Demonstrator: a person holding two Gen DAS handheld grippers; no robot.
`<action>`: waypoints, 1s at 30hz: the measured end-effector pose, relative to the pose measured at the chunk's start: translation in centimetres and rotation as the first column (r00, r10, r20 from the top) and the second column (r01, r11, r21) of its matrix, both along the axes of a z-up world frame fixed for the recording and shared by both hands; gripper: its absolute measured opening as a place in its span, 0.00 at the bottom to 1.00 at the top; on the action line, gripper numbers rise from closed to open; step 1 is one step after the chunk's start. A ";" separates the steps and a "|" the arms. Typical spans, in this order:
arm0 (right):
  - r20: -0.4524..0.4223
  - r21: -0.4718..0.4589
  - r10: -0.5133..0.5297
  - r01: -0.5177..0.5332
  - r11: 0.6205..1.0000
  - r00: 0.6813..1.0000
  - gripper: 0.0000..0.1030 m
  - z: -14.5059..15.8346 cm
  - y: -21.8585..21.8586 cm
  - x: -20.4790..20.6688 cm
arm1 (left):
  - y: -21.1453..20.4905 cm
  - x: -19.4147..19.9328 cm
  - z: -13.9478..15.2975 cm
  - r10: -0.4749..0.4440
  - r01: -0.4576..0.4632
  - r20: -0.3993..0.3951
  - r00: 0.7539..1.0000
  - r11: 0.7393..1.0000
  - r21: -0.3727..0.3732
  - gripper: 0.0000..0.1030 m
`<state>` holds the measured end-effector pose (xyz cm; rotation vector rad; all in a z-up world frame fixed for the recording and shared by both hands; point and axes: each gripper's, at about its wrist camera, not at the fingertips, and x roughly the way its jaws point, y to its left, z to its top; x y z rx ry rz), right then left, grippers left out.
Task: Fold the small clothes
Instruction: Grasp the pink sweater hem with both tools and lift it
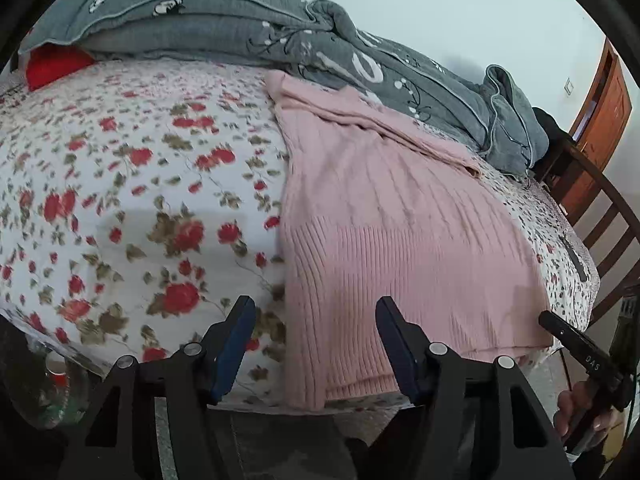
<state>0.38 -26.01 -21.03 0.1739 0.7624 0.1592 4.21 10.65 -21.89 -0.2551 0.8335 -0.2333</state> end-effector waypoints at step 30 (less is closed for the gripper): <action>-0.102 0.039 0.030 -0.026 0.999 0.994 0.20 -1.8 0.8 0.5 | 1.6 -1.2 -2.2 -0.006 0.000 -0.049 0.999 0.993 -0.119 0.12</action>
